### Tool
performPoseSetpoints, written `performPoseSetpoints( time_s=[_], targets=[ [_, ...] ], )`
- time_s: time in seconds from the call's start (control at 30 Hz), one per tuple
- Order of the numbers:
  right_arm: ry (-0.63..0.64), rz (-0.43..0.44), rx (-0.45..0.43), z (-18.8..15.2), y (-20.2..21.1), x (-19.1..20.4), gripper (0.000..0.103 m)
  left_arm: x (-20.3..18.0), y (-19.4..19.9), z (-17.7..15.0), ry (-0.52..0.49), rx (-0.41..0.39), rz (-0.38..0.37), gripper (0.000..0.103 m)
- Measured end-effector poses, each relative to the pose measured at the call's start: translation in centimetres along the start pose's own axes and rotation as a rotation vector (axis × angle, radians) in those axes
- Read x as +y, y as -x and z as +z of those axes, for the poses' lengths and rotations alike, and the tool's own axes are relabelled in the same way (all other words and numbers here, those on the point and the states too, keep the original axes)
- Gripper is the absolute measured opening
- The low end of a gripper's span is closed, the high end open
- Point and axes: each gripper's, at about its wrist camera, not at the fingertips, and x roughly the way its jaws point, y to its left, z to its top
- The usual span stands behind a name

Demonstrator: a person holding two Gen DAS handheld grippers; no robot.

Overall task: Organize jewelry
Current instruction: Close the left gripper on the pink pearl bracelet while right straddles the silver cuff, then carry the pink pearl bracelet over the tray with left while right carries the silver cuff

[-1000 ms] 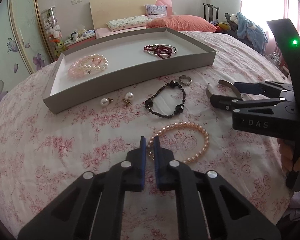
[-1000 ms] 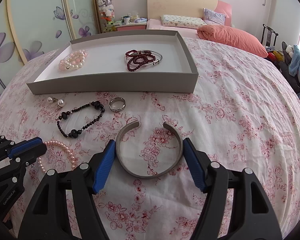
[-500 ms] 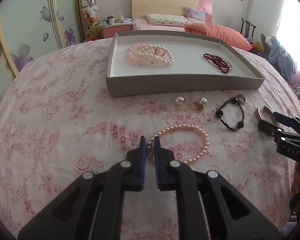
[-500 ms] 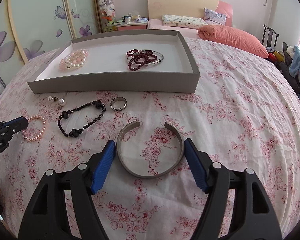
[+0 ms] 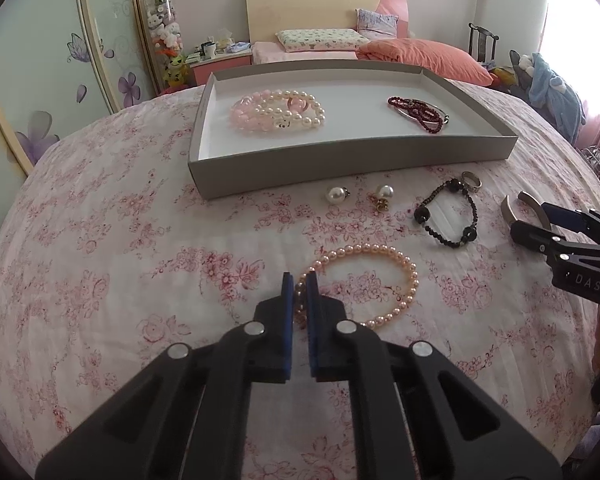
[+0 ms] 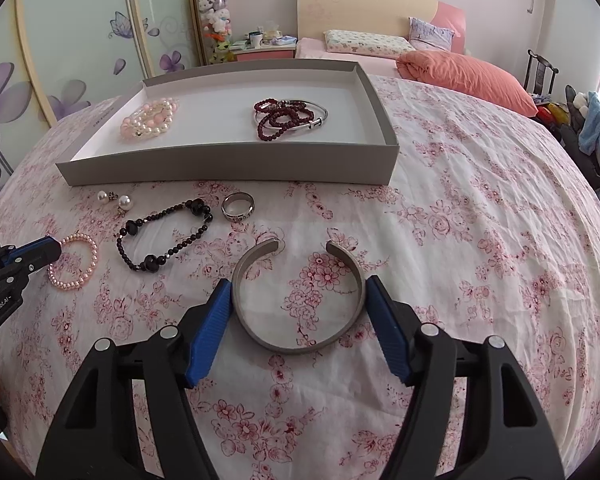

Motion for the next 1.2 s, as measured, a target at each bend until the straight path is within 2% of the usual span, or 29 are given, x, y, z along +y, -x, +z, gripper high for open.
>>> performPoseSetpoints(
  time_s=[0.37, 0.63, 1.2],
  targets=[
    [-0.011, 0.031, -0.024, -0.1, 0.5, -0.1, 0.067, 1.9, 0.5, -0.3, 0.084, -0.007, -0.025, 0.006],
    [-0.002, 0.058, -0.092, -0.2, 1.8, 0.5, 0.067, 3.4, 2.3, -0.5, 0.157, -0.068, -0.079, 0.006],
    [-0.003, 0.095, -0.138, -0.2, 3.2, 1.1, 0.067, 4.6, 5.8, 0.1, 0.248, -0.174, -0.181, 0.006]
  ],
)
